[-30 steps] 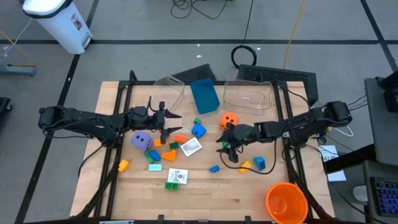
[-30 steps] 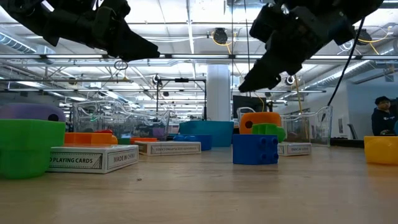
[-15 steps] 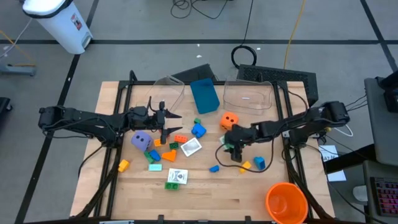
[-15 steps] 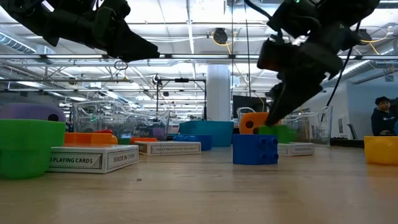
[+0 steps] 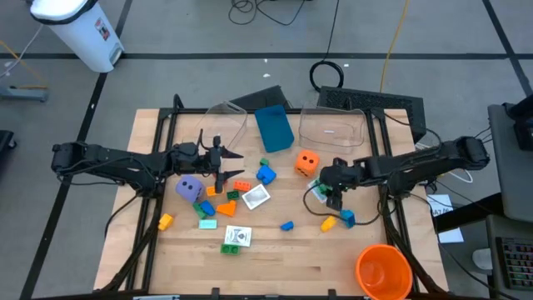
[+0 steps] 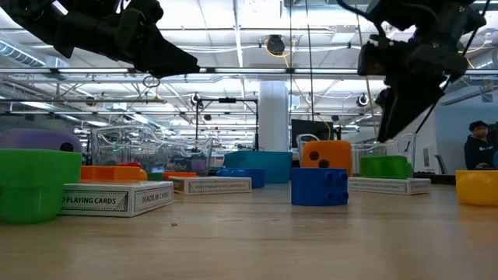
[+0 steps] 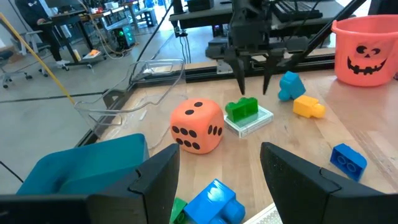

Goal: Pick & Place Toys
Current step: Put the green game piece into the left transparent bin

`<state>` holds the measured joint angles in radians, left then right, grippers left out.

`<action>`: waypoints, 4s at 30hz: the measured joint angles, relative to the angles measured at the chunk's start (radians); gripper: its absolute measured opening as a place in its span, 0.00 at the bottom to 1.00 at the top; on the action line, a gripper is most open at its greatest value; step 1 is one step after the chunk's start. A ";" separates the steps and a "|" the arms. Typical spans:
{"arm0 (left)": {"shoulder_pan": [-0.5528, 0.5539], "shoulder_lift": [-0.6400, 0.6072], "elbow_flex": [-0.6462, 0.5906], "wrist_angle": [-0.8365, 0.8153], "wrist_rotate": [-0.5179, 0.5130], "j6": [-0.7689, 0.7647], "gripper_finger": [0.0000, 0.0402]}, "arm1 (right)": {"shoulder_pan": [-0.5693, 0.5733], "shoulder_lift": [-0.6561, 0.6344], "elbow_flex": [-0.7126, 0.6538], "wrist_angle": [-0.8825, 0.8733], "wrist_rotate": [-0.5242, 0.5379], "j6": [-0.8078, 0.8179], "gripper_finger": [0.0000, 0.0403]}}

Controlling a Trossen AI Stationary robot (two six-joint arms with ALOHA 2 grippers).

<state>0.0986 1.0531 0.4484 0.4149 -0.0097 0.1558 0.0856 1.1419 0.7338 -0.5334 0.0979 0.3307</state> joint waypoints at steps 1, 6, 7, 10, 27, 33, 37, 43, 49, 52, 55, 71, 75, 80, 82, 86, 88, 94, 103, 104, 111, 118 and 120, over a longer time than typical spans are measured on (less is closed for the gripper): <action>0.000 0.000 0.000 0.000 0.000 0.000 0.57 | 0.000 -0.015 0.000 0.001 0.025 0.000 0.44; 0.000 0.000 0.000 0.000 0.000 -0.001 0.57 | 0.000 -0.034 0.000 0.013 0.087 0.000 0.44; 0.000 0.000 0.000 -0.001 0.000 0.000 0.57 | 0.000 -0.030 0.000 0.017 0.086 -0.001 0.44; 0.000 0.000 0.000 -0.002 0.000 0.000 0.57 | 0.000 -0.011 0.000 0.061 0.084 -0.001 0.44; 0.000 0.000 0.000 -0.042 0.000 -0.002 0.57 | 0.002 0.007 0.002 0.385 0.113 0.113 0.43; 0.000 0.001 0.000 -0.045 0.000 -0.003 0.57 | 0.003 0.021 0.004 0.338 0.166 0.205 0.43; 0.000 0.001 0.000 -0.044 0.000 0.011 0.57 | 0.008 0.069 0.028 0.251 0.172 0.285 0.43; 0.000 0.001 0.000 -0.044 0.000 0.022 0.57 | 0.030 0.198 0.112 0.056 0.196 0.394 0.42; 0.001 0.001 0.000 -0.043 0.000 0.025 0.57 | 0.034 0.277 0.157 -0.052 0.196 0.498 0.42; 0.006 0.001 0.000 -0.044 -0.001 0.025 0.57 | 0.034 0.280 0.156 -0.074 0.199 0.525 0.42; 0.011 0.001 0.000 -0.044 -0.001 0.024 0.57 | 0.034 0.279 0.156 -0.116 0.220 0.551 0.42; 0.013 0.001 0.000 -0.044 -0.001 0.019 0.57 | 0.034 0.279 0.155 -0.213 0.173 0.609 0.42; 0.013 0.001 0.000 -0.044 -0.001 0.017 0.57 | 0.034 0.279 0.154 -0.213 0.160 0.595 0.42; 0.013 0.001 0.000 -0.044 -0.001 0.016 0.57 | 0.034 0.279 0.154 -0.213 0.159 0.593 0.42; 0.013 0.001 0.000 -0.044 -0.001 0.016 0.57 | 0.034 0.279 0.146 -0.207 0.143 0.593 0.42; 0.013 0.001 0.000 -0.045 0.000 0.016 0.57 | 0.027 0.277 0.113 -0.173 0.100 0.596 0.42; 0.013 0.001 0.000 -0.045 0.000 0.016 0.57 | 0.024 0.276 0.102 -0.165 0.100 0.611 0.42; 0.013 0.001 0.000 -0.045 0.000 0.015 0.57 | 0.019 0.276 0.095 -0.170 0.095 0.607 0.38; 0.013 0.001 0.000 -0.045 0.000 0.011 0.57 | 0.019 0.278 0.093 -0.183 0.086 0.589 0.13; 0.013 0.001 0.000 -0.045 0.000 0.011 0.57 | 0.019 0.277 0.093 -0.186 0.087 0.588 0.11; 0.013 0.001 0.000 -0.045 0.000 0.011 0.57 | 0.019 0.275 0.091 -0.182 0.080 0.558 0.04; 0.013 0.001 0.000 -0.044 0.000 0.011 0.57 | 0.019 0.195 0.090 -0.174 0.099 0.536 0.03; 0.013 0.001 0.000 -0.043 0.000 0.011 0.57 | 0.019 0.154 0.090 -0.165 0.125 0.535 0.03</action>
<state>0.1112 1.0538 0.4484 0.3715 -0.0099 0.1673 0.1047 1.2960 0.8238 -0.6979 0.2230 0.8659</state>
